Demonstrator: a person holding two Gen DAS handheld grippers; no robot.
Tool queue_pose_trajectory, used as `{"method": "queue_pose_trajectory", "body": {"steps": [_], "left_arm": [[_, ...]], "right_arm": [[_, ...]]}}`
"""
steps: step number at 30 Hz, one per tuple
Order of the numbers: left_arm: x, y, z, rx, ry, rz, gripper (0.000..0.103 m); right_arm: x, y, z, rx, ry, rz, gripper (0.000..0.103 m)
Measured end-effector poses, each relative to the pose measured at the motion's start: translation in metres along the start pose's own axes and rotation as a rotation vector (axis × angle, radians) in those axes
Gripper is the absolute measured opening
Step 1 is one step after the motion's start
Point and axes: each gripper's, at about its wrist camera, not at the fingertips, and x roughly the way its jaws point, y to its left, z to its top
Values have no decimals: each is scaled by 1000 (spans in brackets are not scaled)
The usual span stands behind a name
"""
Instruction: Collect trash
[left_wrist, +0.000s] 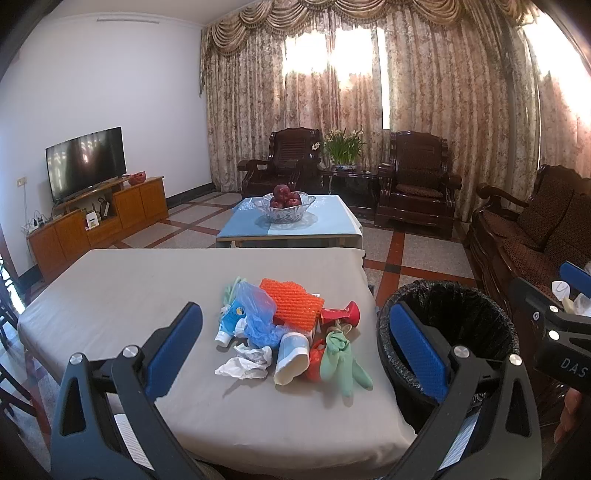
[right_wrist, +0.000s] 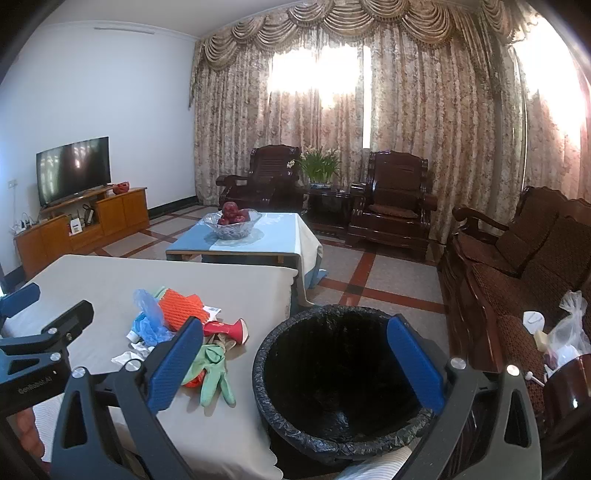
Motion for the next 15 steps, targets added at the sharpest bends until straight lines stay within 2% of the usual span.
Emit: {"method": "queue_pose_trajectory", "body": {"steps": [15], "left_arm": [[0,-2,-5,-3,5,6,98]], "right_arm": [[0,1,2,-2,4,-1,97]]}}
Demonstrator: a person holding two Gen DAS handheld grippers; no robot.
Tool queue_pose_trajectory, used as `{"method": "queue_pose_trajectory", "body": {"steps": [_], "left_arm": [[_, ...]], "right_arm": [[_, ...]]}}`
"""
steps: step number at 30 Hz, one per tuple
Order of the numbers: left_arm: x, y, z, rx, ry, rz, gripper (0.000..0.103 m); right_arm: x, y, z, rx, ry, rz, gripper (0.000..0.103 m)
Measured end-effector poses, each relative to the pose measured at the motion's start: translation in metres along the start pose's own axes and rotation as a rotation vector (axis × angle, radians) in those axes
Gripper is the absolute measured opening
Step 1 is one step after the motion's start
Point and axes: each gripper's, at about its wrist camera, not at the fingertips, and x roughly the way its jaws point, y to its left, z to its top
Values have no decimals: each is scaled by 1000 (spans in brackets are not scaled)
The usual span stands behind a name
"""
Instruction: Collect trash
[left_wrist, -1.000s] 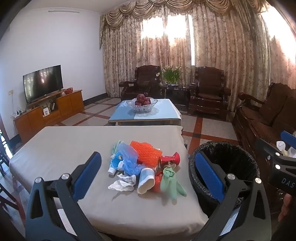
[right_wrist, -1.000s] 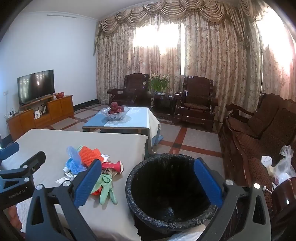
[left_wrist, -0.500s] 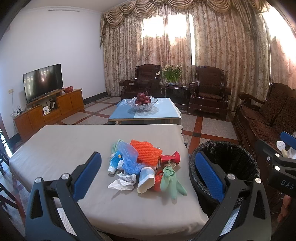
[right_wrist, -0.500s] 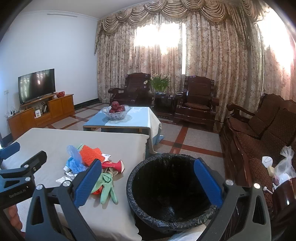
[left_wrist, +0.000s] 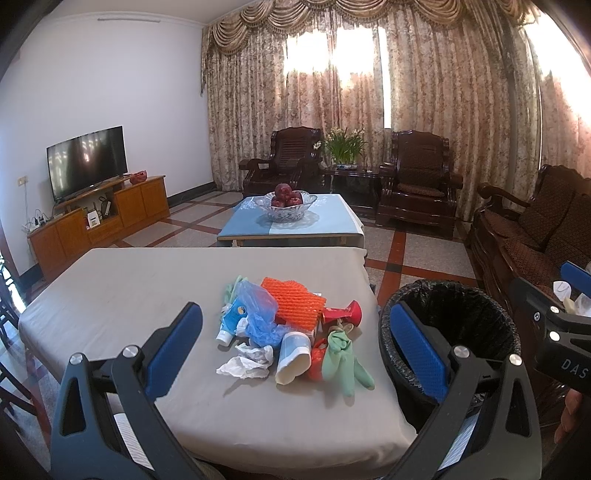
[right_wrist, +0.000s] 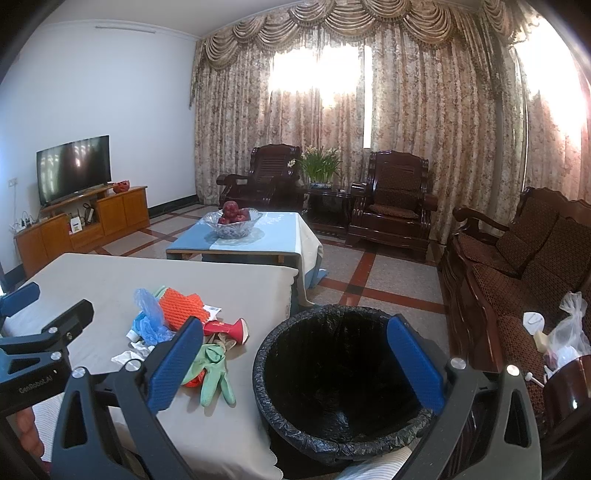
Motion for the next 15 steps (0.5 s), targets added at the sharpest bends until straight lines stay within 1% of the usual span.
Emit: {"method": "queue_pose_trajectory", "body": {"steps": [6,7,15], "left_arm": [[5,3,-8,-1,1,1,98],[-3,-1,3,0,1,-1,98],[-1,-1,2,0,2,-1,98]], "right_arm": [[0,0,0,-1,0,-1,97],[0,0,0,-1,1,-1,97],[0,0,1,-2,2,-1,97]]}}
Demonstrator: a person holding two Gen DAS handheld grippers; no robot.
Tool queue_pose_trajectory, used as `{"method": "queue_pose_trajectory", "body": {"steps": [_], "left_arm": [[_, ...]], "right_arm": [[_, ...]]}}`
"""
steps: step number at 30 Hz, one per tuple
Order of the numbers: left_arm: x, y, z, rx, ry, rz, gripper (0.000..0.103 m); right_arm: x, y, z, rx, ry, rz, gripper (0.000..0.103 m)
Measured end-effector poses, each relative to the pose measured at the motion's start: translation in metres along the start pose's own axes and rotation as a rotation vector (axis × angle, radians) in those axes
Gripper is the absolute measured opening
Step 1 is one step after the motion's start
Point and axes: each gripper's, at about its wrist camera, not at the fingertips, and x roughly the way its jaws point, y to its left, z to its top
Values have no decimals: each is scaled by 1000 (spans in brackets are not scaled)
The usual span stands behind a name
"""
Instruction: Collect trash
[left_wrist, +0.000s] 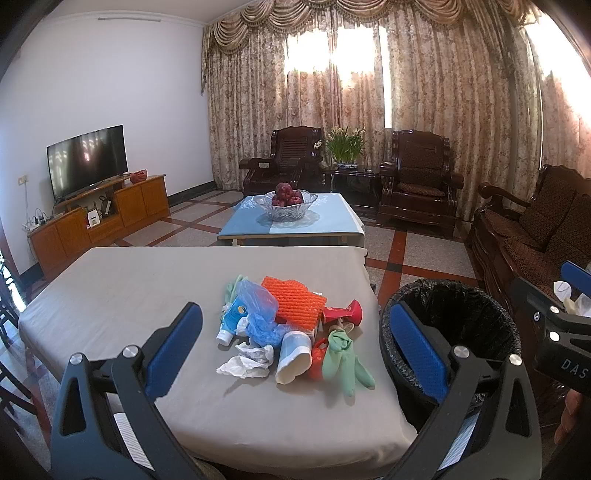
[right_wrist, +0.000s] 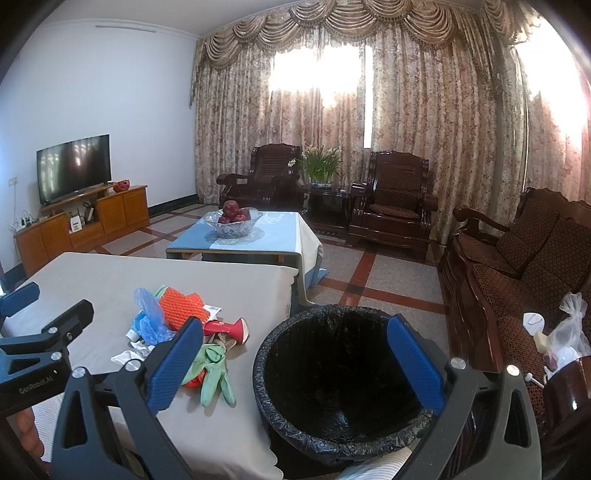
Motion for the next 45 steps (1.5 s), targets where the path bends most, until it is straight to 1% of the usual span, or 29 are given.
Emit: {"method": "queue_pose_trajectory", "body": {"steps": [23,32,36,40,42,43,45], "left_arm": [[-1,0,1,0,1,-1,98],[6,5,-3,-5,2,3,98],[6,10,-1,-11,6,5,98],[16,17,-6,-24,24,5,98],[24,24,-10,-31,31,13,98],[19,24,-6,-33,36,20,98],[29,34,-11,-35,51,44,98]], "right_arm": [[1,1,0,-3,1,0,97],[0,6,2,0,3,0,97],[1,12,4,-5,4,4,97],[8,17,1,-11,12,18,97],[14,21,-2,-13,19,30,97],[17,23,-4,-15,22,38,97],[25,29,-6,-18,31,55,97]]}}
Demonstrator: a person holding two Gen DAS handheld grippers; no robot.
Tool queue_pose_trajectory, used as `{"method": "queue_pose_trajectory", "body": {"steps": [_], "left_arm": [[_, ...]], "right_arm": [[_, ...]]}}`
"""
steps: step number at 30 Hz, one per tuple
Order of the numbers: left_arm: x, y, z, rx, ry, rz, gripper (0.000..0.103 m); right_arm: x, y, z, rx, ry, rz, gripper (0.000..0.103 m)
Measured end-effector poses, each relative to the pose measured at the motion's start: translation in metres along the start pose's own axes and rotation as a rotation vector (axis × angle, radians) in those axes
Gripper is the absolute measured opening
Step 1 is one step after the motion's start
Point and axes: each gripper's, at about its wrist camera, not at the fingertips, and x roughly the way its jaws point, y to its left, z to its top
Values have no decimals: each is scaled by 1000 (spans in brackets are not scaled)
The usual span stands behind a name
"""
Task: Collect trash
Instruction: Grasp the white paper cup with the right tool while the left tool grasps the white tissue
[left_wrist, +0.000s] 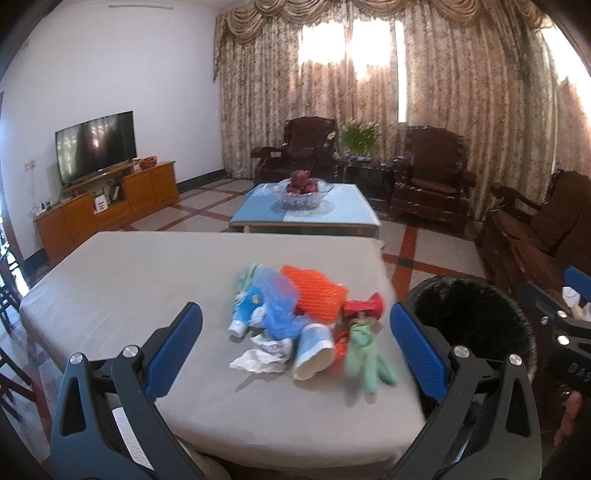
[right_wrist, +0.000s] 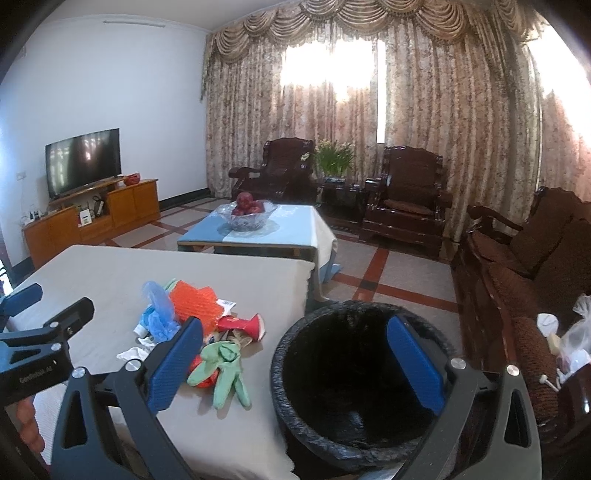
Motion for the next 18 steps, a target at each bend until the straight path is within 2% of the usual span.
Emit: {"method": "queue_pose_trajectory", "body": {"steps": [9,18], "left_arm": [[53,50,-27,-33,73,94,98],[104,69,-52,-47,141,90,98]], "right_arm": [[55,38,-24,-30,55,123,97],[127,71,-54,-82,186,200,72]]}}
